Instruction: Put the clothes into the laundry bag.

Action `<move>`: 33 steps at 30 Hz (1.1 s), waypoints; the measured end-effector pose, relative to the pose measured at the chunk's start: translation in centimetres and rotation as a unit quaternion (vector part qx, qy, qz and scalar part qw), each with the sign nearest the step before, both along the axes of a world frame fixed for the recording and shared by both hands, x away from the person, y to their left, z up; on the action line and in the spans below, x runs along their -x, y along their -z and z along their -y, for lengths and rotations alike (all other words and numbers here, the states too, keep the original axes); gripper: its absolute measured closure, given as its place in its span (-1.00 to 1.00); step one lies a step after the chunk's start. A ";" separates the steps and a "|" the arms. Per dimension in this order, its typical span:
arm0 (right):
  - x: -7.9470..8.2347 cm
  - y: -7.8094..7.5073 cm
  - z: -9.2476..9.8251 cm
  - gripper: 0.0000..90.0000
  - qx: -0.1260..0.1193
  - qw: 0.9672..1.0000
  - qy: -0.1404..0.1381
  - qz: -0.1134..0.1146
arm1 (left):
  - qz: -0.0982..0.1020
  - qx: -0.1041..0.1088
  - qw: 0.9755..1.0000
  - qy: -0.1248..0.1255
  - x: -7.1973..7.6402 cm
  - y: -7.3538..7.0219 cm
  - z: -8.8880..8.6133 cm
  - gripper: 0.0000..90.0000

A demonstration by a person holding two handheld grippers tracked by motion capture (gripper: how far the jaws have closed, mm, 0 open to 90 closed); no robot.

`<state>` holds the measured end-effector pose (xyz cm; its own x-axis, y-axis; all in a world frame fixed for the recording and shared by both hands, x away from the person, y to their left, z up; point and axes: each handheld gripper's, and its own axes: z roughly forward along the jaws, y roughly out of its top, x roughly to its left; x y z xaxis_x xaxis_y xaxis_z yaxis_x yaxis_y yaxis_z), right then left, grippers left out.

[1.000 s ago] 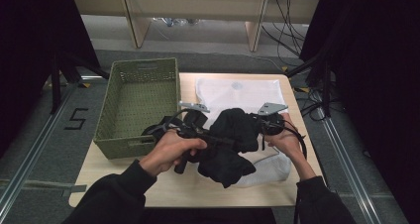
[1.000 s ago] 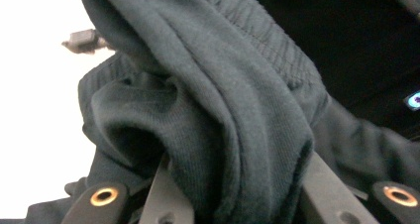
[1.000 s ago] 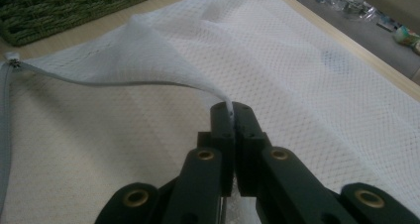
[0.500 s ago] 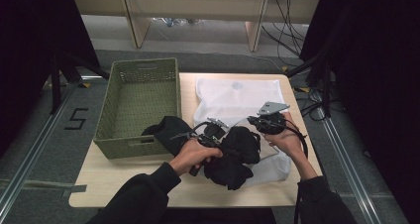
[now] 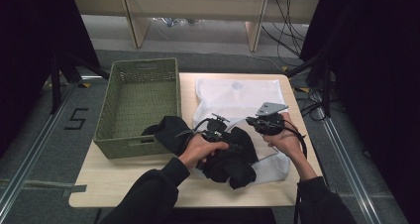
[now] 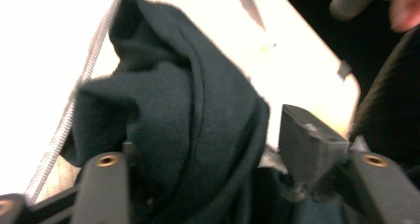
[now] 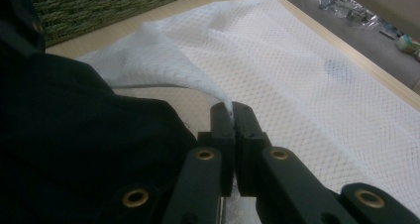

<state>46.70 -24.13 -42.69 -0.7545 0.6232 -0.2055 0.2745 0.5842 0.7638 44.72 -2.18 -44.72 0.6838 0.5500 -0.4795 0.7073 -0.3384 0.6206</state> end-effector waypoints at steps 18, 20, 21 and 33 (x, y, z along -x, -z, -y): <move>0.1 0.1 0.0 1.00 0.000 1.000 0.007 -0.007 | 0.120 -0.038 0.988 -0.089 3.0 -7.3 -13.7 -0.38; 0.1 0.1 0.0 1.00 0.000 1.000 0.006 -0.007 | 0.118 -0.053 0.987 -0.094 3.0 -6.7 -14.7 -0.40; 0.1 0.1 0.0 1.00 0.000 1.000 0.007 -0.007 | 0.122 -0.070 0.985 -0.104 3.0 -6.1 -15.2 -0.40; 0.0 0.2 -0.2 1.00 0.003 1.000 0.005 -0.005 | 0.112 -0.069 0.987 -0.097 2.2 -4.6 -16.7 0.55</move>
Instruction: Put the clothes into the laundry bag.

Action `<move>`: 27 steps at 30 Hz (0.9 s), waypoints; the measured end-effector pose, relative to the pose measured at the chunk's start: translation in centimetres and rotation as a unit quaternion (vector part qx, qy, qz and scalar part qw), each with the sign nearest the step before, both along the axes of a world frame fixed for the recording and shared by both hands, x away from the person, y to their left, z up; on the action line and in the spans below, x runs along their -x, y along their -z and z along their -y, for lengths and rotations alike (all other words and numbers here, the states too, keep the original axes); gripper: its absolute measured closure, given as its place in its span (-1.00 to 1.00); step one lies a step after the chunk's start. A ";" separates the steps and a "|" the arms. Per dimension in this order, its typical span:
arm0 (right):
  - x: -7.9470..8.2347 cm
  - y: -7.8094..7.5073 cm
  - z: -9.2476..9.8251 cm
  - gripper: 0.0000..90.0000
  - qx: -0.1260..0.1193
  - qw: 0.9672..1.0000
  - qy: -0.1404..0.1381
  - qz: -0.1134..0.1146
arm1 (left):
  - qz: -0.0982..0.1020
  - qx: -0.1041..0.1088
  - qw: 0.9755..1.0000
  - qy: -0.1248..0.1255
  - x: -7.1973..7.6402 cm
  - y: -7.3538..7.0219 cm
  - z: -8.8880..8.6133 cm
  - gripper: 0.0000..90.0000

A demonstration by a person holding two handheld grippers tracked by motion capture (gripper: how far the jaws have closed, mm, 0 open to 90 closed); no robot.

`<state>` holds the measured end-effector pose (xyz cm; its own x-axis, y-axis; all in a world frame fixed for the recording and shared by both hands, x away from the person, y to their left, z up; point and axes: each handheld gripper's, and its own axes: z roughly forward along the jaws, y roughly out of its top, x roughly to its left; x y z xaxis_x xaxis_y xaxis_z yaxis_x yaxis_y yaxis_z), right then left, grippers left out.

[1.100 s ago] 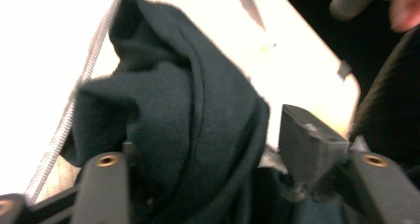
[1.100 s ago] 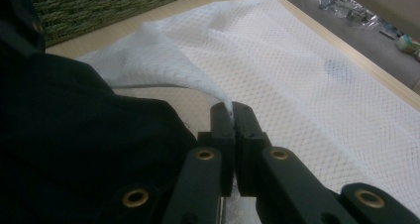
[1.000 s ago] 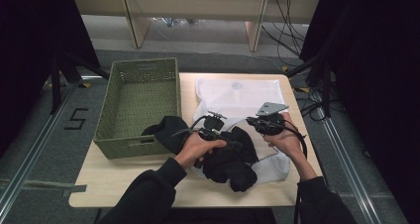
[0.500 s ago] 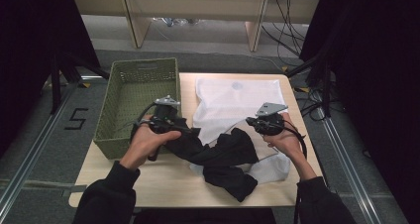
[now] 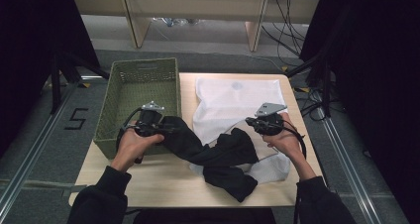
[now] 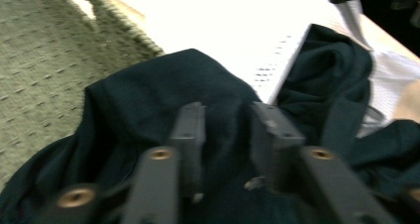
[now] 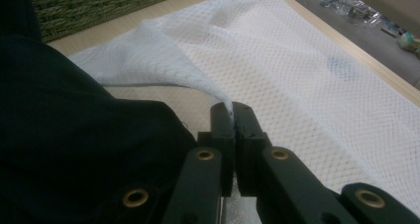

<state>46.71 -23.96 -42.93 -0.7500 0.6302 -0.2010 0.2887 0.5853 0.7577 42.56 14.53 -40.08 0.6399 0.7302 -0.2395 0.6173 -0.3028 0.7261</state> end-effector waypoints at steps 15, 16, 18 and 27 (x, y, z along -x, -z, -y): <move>-0.1 0.0 0.0 1.00 0.001 1.000 -0.004 0.003 | 0.028 0.024 0.999 0.012 0.5 -1.3 0.2 0.96; -0.1 0.0 0.0 1.00 0.001 1.000 -0.004 0.002 | 0.034 0.032 0.999 0.016 0.7 -1.7 0.5 0.96; -0.1 0.0 0.0 1.00 0.001 1.000 -0.004 0.002 | 0.058 0.030 0.998 0.025 1.4 -2.7 1.4 0.96; -0.1 -0.1 0.1 1.00 0.001 1.000 -0.004 0.001 | 0.108 0.045 0.984 0.137 4.4 -5.9 9.5 0.99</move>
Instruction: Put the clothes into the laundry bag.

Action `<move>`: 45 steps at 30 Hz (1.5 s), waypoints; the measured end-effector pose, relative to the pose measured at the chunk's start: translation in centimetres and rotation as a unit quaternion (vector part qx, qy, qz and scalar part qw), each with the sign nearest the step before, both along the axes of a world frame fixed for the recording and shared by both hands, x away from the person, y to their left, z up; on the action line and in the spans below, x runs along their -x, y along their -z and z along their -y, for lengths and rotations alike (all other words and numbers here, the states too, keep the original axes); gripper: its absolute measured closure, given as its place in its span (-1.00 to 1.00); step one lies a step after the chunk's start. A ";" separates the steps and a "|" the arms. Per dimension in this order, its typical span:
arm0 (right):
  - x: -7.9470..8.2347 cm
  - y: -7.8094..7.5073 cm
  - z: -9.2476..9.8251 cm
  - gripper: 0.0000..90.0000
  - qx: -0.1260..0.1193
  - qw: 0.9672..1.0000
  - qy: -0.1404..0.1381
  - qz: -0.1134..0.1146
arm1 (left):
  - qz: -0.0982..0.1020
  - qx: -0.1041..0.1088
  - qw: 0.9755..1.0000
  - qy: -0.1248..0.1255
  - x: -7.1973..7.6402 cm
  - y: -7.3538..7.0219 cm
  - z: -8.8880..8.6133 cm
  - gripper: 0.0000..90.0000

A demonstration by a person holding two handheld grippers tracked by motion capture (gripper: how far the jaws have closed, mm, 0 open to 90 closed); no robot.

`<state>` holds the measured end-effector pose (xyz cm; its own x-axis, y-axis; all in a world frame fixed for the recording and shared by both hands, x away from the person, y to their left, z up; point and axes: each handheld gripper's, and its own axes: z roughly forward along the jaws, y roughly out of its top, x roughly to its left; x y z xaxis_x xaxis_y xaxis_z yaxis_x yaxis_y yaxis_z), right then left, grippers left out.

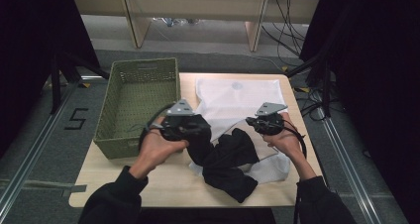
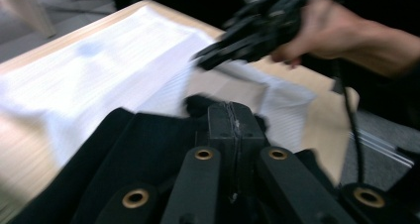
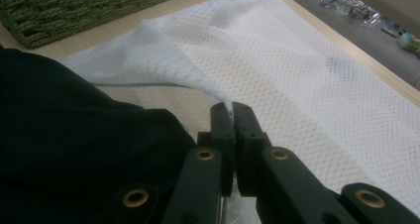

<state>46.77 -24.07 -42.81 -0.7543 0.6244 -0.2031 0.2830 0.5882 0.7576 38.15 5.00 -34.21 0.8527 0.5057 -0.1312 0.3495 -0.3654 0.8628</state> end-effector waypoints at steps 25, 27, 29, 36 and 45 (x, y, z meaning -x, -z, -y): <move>-0.4 0.2 0.8 1.00 -0.007 1.000 0.004 -0.007 | -0.126 0.016 0.989 0.078 -3.0 7.3 12.8 0.99; -0.3 0.3 0.8 1.00 -0.011 1.000 0.010 -0.017 | -0.122 0.012 0.988 0.089 -2.9 7.5 13.7 0.99; -0.3 0.2 1.1 1.00 -0.015 1.000 0.011 -0.018 | -0.124 0.011 0.988 0.093 -2.6 7.7 14.1 0.99; -0.8 0.7 2.2 1.00 -0.023 0.999 0.015 -0.022 | -0.110 0.000 0.990 0.083 -1.8 7.0 12.3 0.88; -0.7 0.7 1.7 1.00 -0.020 0.999 0.014 -0.026 | -0.061 -0.050 0.996 0.033 -1.1 6.1 9.3 0.19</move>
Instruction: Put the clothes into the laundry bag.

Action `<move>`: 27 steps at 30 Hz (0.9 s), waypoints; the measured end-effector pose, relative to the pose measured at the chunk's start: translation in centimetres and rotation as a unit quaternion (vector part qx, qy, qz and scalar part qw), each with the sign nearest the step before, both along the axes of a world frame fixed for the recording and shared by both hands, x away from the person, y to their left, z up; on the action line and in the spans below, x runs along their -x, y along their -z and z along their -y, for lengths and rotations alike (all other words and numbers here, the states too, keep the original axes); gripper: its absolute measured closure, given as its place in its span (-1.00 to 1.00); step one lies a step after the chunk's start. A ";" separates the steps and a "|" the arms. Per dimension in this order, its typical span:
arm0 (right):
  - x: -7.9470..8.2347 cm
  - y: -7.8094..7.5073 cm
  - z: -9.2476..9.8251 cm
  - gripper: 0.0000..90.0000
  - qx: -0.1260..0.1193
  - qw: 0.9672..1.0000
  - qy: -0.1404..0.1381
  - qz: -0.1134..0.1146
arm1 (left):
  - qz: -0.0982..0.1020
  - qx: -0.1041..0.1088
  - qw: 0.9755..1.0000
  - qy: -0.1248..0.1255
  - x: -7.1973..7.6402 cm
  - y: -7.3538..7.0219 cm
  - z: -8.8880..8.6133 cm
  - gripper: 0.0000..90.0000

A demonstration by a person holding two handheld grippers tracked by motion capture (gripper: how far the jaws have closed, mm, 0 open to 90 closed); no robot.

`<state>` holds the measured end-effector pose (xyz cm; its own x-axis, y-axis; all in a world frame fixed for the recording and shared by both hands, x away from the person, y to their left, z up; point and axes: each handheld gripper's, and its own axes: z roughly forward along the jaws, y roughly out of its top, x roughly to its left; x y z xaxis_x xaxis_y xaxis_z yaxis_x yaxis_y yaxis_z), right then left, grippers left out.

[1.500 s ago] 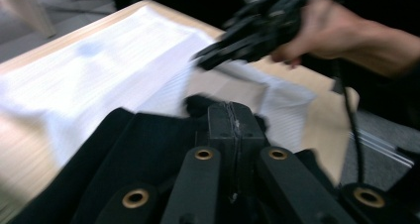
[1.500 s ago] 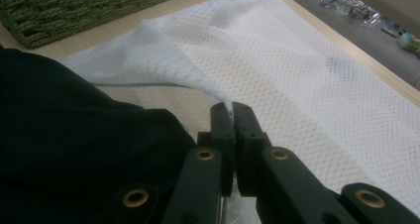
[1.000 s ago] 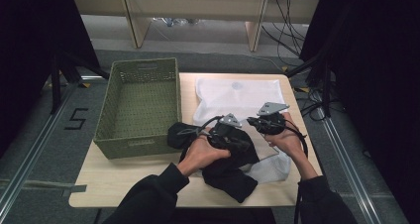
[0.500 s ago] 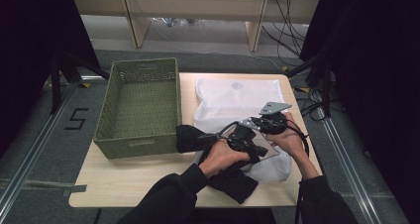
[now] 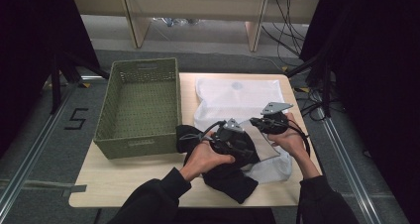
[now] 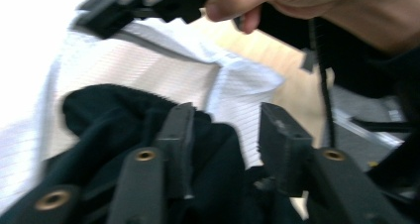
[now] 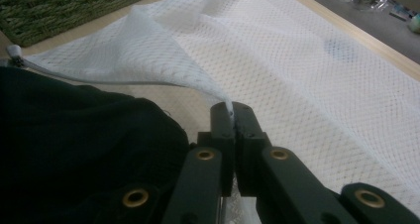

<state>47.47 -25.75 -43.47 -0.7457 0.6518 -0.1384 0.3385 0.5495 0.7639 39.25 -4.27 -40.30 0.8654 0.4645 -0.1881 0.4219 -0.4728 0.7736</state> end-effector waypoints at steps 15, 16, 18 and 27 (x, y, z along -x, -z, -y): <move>0.0 0.0 -0.1 1.00 0.006 1.000 0.000 0.003 | 0.002 -0.102 0.995 -0.017 -1.6 3.2 -1.5 0.49; 0.0 0.0 -0.1 1.00 0.007 1.000 -0.003 0.004 | 0.010 -0.107 0.994 -0.014 -1.6 3.1 -1.3 0.65; 0.1 -0.1 -0.1 1.00 0.009 1.000 0.000 0.007 | 0.021 -0.095 0.995 -0.015 -1.4 2.7 -0.9 0.78; 0.1 -0.1 -0.2 1.00 0.000 1.000 -0.002 -0.002 | 0.032 -0.060 0.998 0.020 -1.4 1.4 2.4 0.80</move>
<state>47.41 -25.53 -43.35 -0.7485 0.6491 -0.1355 0.3393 0.5505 0.7628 40.65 -6.72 -41.66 0.8921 0.4450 -0.0781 0.3529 -0.5784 0.7354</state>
